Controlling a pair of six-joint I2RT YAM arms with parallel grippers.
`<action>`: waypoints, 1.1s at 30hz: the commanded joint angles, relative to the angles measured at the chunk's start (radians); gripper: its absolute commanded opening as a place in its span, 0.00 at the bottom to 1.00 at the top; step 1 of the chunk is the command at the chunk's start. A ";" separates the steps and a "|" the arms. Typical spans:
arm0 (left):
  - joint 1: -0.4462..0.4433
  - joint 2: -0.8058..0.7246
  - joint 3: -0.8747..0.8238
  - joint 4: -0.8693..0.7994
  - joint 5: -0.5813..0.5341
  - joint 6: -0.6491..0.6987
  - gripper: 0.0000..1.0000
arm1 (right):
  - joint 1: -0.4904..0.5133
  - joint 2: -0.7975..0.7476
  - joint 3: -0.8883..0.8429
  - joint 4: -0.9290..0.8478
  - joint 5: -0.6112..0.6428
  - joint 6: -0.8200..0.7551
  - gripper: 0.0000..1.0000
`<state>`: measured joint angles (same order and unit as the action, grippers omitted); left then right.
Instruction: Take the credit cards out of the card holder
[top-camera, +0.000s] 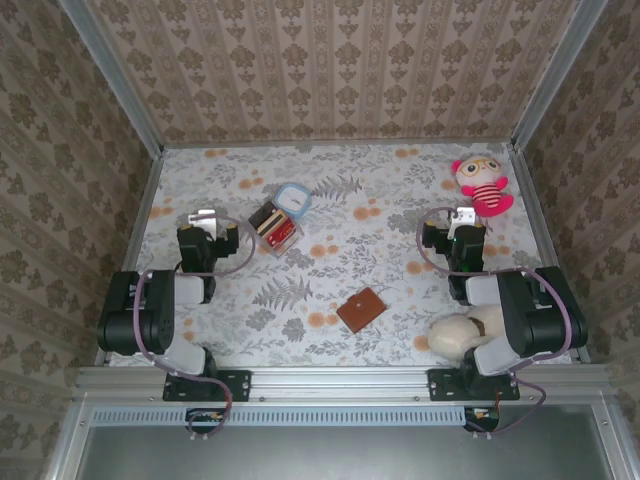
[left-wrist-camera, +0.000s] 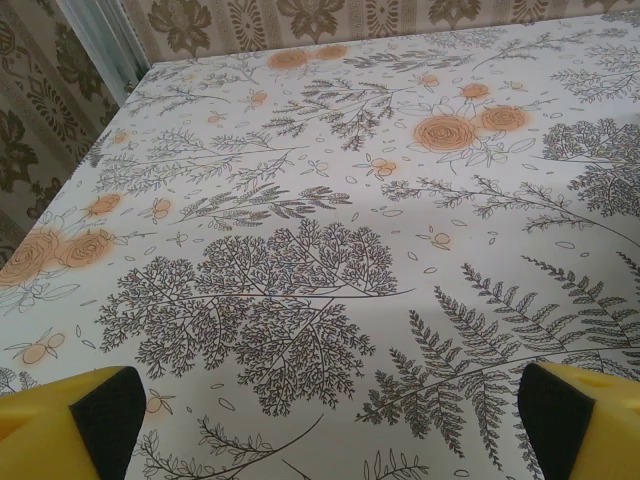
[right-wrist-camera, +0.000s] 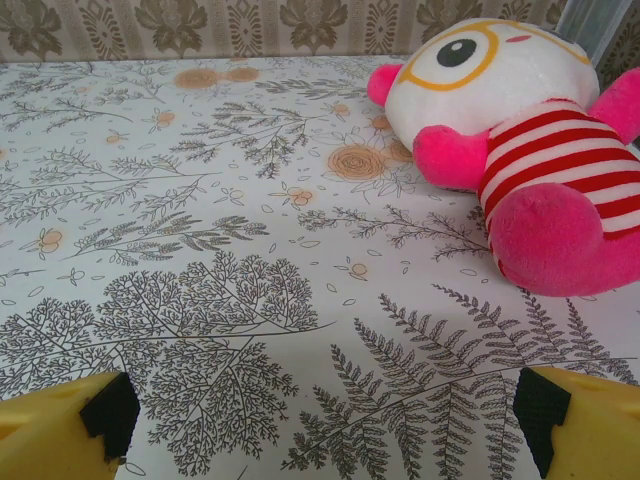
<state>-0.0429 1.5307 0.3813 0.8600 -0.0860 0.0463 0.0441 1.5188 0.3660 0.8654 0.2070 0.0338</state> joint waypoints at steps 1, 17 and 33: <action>0.011 0.006 0.022 0.007 0.012 0.003 1.00 | 0.005 0.011 0.024 0.024 0.017 0.020 1.00; 0.016 0.007 0.021 0.005 0.022 0.000 1.00 | 0.006 0.013 0.026 0.021 0.017 0.020 1.00; 0.016 -0.075 -0.024 0.022 -0.028 -0.016 1.00 | 0.057 -0.174 0.040 -0.165 0.136 0.004 1.00</action>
<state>-0.0364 1.5146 0.3710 0.8745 -0.0895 0.0456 0.0864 1.4590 0.3664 0.8177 0.2691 0.0322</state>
